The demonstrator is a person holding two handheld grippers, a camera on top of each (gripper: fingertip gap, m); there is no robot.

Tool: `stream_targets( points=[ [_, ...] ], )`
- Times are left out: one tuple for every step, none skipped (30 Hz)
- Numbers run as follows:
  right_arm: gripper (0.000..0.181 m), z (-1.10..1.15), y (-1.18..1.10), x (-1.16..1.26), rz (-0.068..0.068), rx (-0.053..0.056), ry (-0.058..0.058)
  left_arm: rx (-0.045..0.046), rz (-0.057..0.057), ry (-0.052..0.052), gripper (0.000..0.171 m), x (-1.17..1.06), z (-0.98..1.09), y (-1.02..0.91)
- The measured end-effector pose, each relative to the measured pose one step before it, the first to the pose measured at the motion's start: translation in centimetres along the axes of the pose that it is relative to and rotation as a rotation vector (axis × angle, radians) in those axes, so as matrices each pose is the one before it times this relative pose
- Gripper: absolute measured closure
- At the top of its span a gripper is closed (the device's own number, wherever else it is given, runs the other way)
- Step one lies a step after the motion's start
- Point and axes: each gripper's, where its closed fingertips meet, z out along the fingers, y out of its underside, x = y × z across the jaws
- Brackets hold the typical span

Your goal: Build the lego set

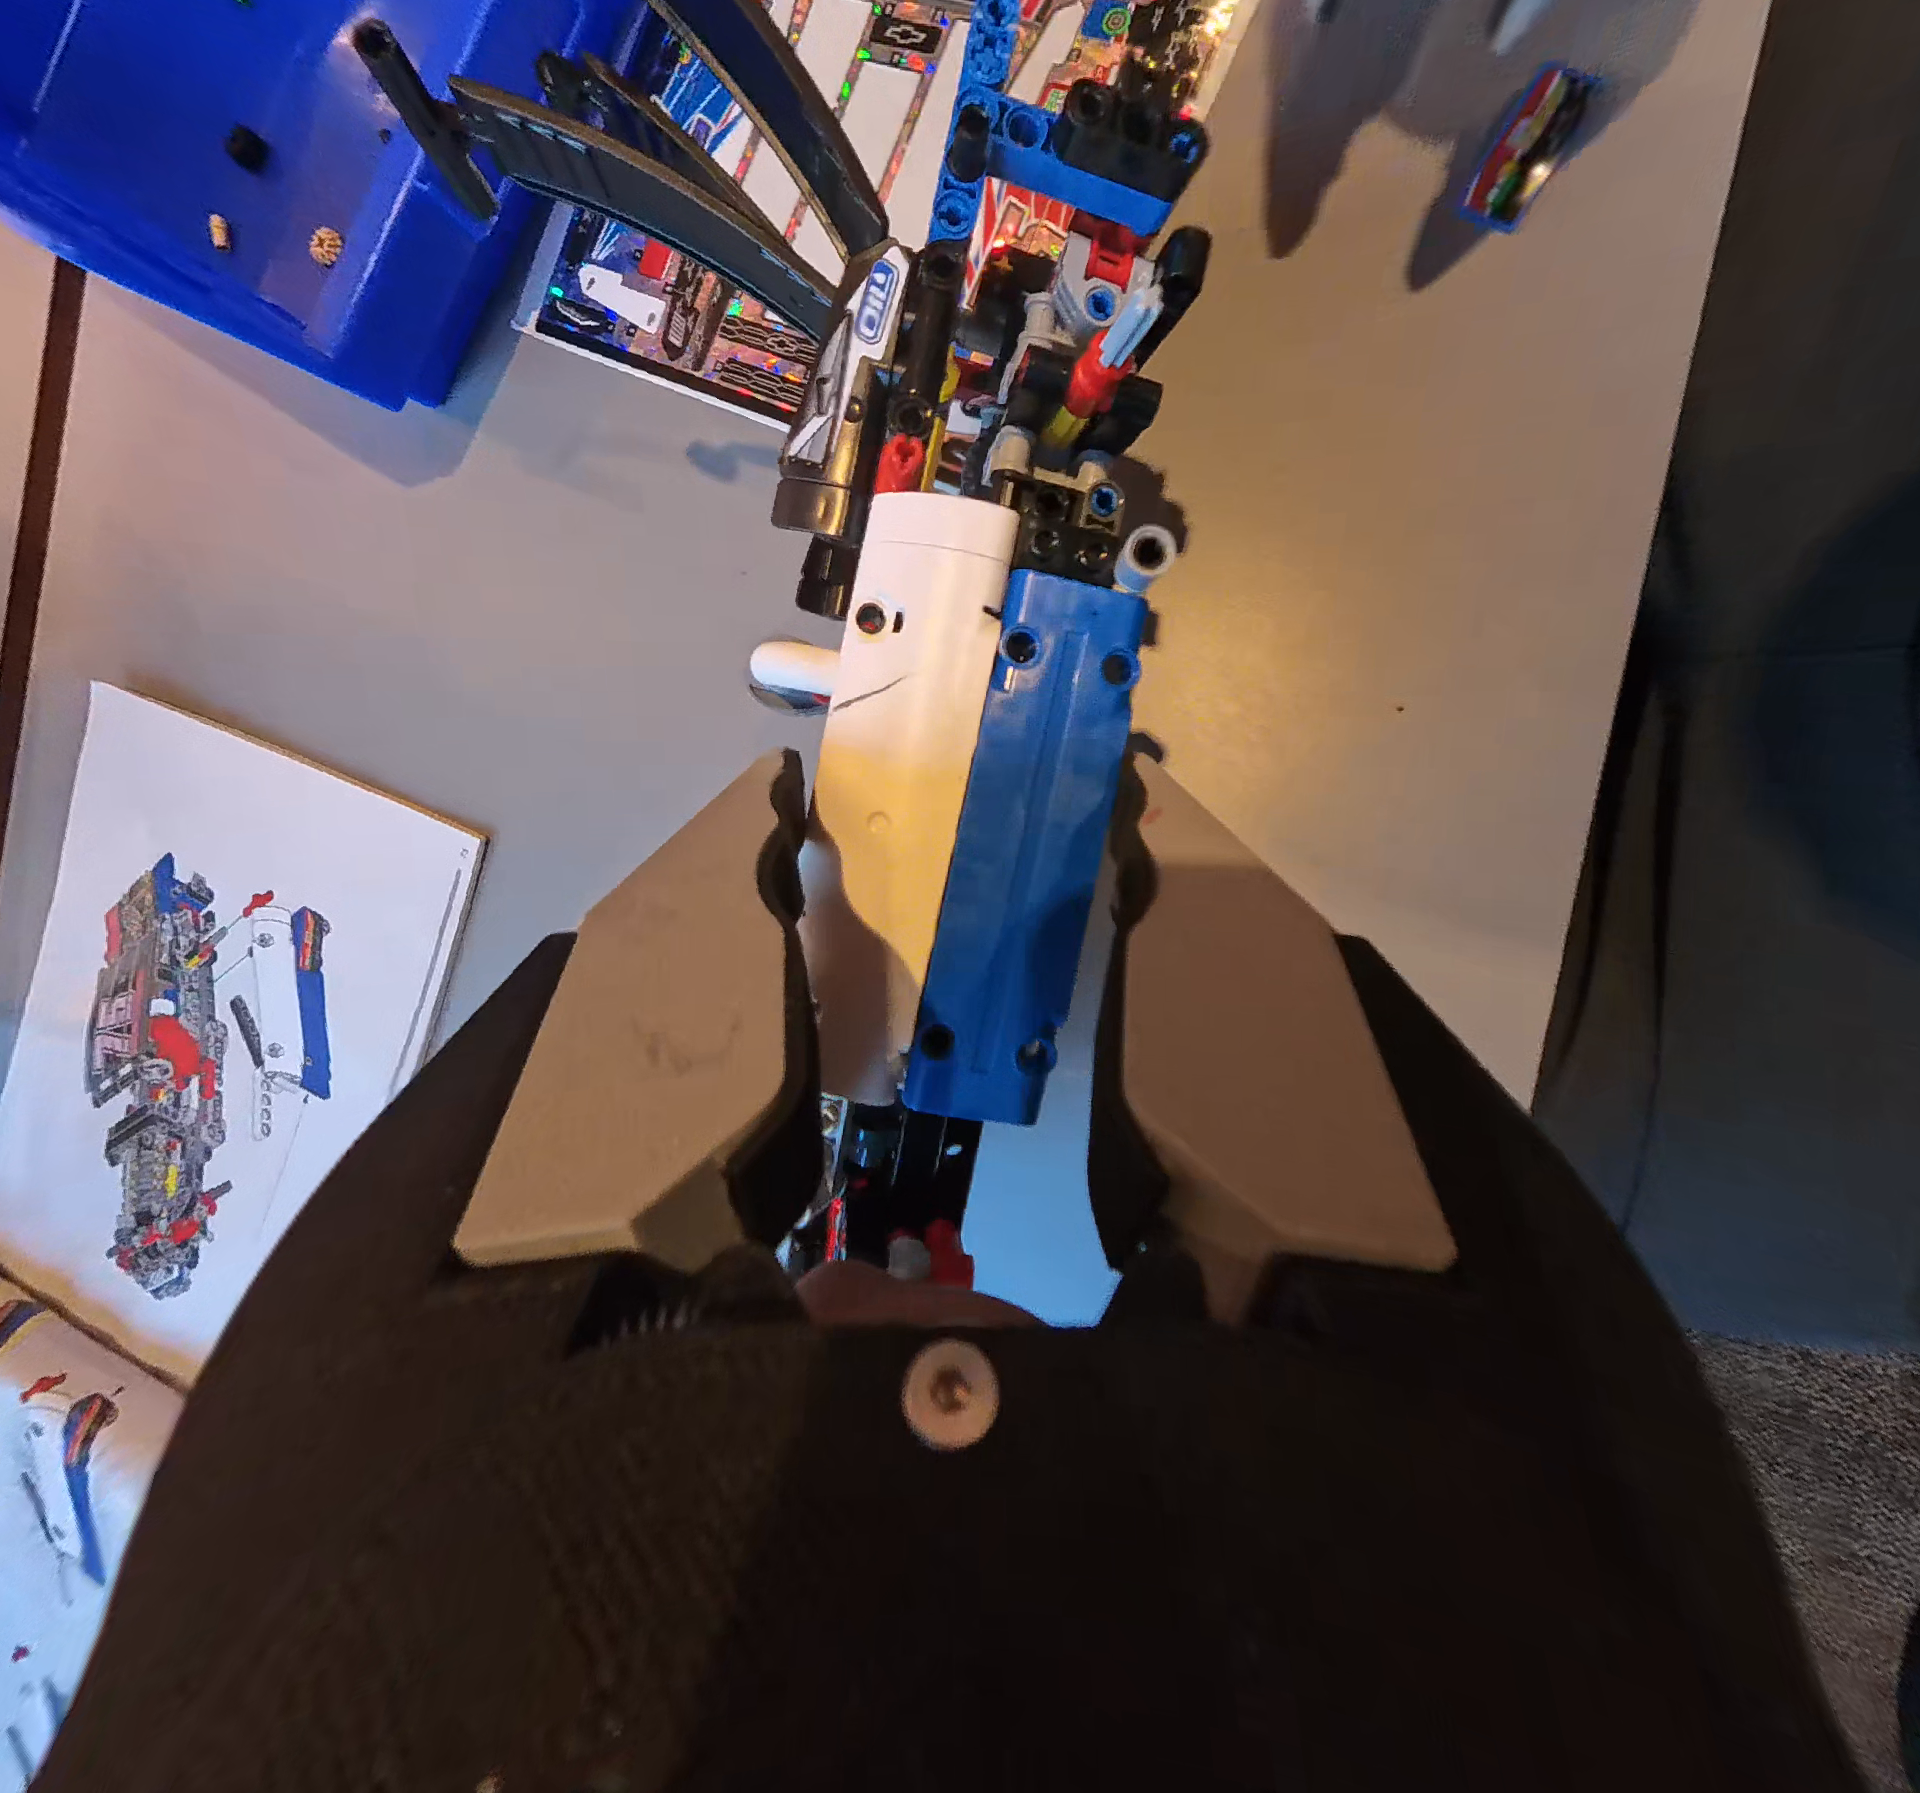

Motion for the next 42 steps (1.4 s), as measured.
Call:
stream_targets(
  points=[
    [0.150,0.202,0.869,-0.936,0.0374,-0.0313,-0.0038,0.00042,-0.0118,0.0072,0.115,-0.092,0.030,0.001],
    [0.145,0.210,0.922,-1.096,0.0085,-0.0349,-0.0099,0.00138,-0.0107,0.0098,0.115,-0.092,0.004,0.004],
    [0.144,0.127,0.858,-0.741,-0.0085,-0.0289,0.0099,0.00090,-0.0071,0.0105,0.115,-0.089,-0.008,-0.009],
    [0.143,0.036,0.800,-0.185,-0.0092,-0.0246,0.0354,-0.00099,-0.0054,0.0094,0.115,-0.066,-0.007,0.008],
    [0.143,-0.006,0.781,-0.067,-0.0017,-0.0244,0.0290,-0.00307,-0.0054,0.0087,0.115,-0.061,-0.005,0.003],
    [0.142,0.034,0.685,-0.184,0.0086,-0.0211,0.0079,-0.00262,-0.0026,0.0054,0.115,-0.078,0.006,-0.017],
    [0.142,0.104,0.513,-0.106,0.0152,-0.0157,0.0022,-0.00320,-0.0010,0.0027,0.115,-0.085,0.023,-0.020],
    [0.144,0.174,0.371,-0.107,0.0135,-0.0115,-0.0025,-0.00169,-0.0007,0.0002,0.115,-0.104,0.016,-0.021],
    [0.147,0.204,0.294,-0.099,0.0053,-0.0123,-0.0044,0.00047,-0.0012,-0.0003,0.115,-0.094,0.027,-0.031],
    [0.155,0.182,0.202,-0.027,-0.0050,-0.0117,0.0011,0.00285,-0.0022,-0.0012,0.115,-0.078,0.028,-0.028],
    [0.162,0.144,0.036,0.049,-0.0117,-0.0033,0.0083,0.00510,-0.0034,-0.0016,0.115,-0.057,0.027,-0.040],
    [0.166,0.091,-0.124,0.034,-0.0143,0.0048,0.0074,0.00766,-0.0031,-0.0029,0.115,-0.054,0.015,-0.057],
    [0.166,0.104,-0.165,0.016,-0.0107,0.0073,0.0043,0.00734,-0.0035,-0.0029,0.115,-0.035,0.020,-0.051],
    [0.166,0.121,-0.161,0.032,-0.0064,0.0072,0.0031,0.00538,-0.0009,-0.0004,0.115,0.007,0.017,-0.012],
    [0.166,0.124,-0.189,0.061,-0.0042,0.0101,0.0021,0.00318,0.0004,-0.0004,0.116,-0.005,0.026,0.002],
    [0.166,0.118,-0.273,0.086,-0.0013,0.0170,-0.0001,0.00179,-0.0003,0.0006,0.115,-0.009,0.014,0.015],
    [0.166,0.074,-0.370,0.198,0.0020,0.0228,0.0030,0.00115,-0.0008,0.0009,0.116,-0.009,0.010,-0.010],
    [0.166,0.048,-0.430,0.313,0.0002,0.0253,0.0087,0.00066,0.0016,-0.0026,0.116,-0.033,0.004,-0.012],
    [0.166,-0.017,-0.542,0.339,-0.0053,0.0283,0.0130,-0.00026,0.0038,-0.0036,0.116,0.008,0.001,-0.010],
    [0.166,-0.040,-0.654,0.318,-0.0079,0.0332,0.0147,-0.00061,0.0034,-0.0011,0.116,0.066,-0.007,-0.004],
    [0.166,-0.015,-0.604,0.335,-0.0042,0.0295,0.0166,-0.00103,0.0032,-0.0038,0.116,0.029,-0.018,-0.004],
    [0.166,0.035,-0.376,0.355,-0.0020,0.0153,0.0176,-0.00074,0.0037,-0.0069,0.116,0.007,-0.026,-0.021],
    [0.166,0.084,-0.159,0.329,-0.0051,0.0058,0.0168,0.00008,0.0009,-0.0075,0.116,0.028,-0.018,-0.023],
    [0.166,0.130,0.033,0.198,-0.0041,0.0012,0.0108,-0.00140,0.0002,-0.0111,0.116,0.039,0.006,-0.022],
    [0.166,0.147,0.160,0.130,0.0014,-0.0024,0.0071,-0.00034,0.0022,-0.0177,0.116,0.044,0.012,-0.028],
    [0.166,0.139,0.235,0.069,0.0013,-0.0043,0.0065,-0.00069,0.0002,-0.0219,0.116,0.100,0.021,-0.018],
    [0.166,0.098,0.297,0.074,-0.0043,-0.0071,0.0096,-0.00185,-0.0002,-0.0259,0.116,0.140,0.032,0.006],
    [0.166,0.041,0.231,0.123,-0.0086,-0.0051,0.0146,-0.00237,0.0053,-0.0308,0.116,0.176,-0.001,0.055],
    [0.166,0.005,0.152,0.070,-0.0076,-0.0015,0.0108,-0.00387,0.0092,-0.0344,0.116,0.242,-0.010,0.090],
    [0.166,-0.024,0.098,0.009,-0.0029,-0.0003,0.0029,-0.00712,0.0133,-0.0371,0.116,0.310,-0.009,0.136],
    [0.166,-0.065,0.057,0.047,0.0007,0.0010,0.0039,-0.00804,0.0214,-0.0397,0.116,0.370,-0.037,0.141],
    [0.166,-0.089,0.004,0.092,0.0014,0.0043,0.0055,-0.01059,0.0250,-0.0349,0.116,0.495,-0.043,0.167],
    [0.166,-0.098,-0.025,0.069,0.0025,0.0058,0.0034,-0.01248,0.0250,-0.0302,0.116,0.549,-0.063,0.189],
    [0.166,-0.106,-0.044,0.061,0.0023,0.0068,0.0033,-0.01158,0.0232,-0.0342,0.116,0.443,-0.086,0.139],
    [0.166,-0.090,-0.064,0.092,-0.0005,0.0076,0.0070,-0.00894,0.0201,-0.0411,0.116,0.354,-0.089,0.084],
    [0.166,-0.098,-0.048,0.114,-0.0045,0.0069,0.0110,-0.00683,0.0179,-0.0428,0.116,0.312,-0.080,0.054],
    [0.166,-0.082,-0.007,0.096,-0.0076,0.0037,0.0105,-0.00297,0.0140,-0.0409,0.116,0.392,-0.061,0.005],
    [0.167,-0.076,0.023,0.048,-0.0084,0.0012,0.0090,0.00596,0.0086,-0.0431,0.116,0.364,-0.073,-0.083],
    [0.166,-0.077,0.006,0.053,-0.0081,0.0026,0.0102,0.00502,0.0032,-0.0408,0.116,0.384,-0.058,-0.033],
    [0.166,-0.058,-0.022,0.047,-0.0075,0.0057,0.0096,0.00670,0.0078,-0.0402,0.116,0.409,-0.046,-0.017],
    [0.166,-0.056,-0.042,0.081,-0.0052,0.0060,0.0106,0.00924,0.0114,-0.0420,0.116,0.360,-0.016,-0.049],
    [0.166,-0.062,-0.101,0.139,-0.0048,0.0075,0.0140,0.00790,0.0120,-0.0427,0.116,0.295,0.009,-0.015]
  ],
)
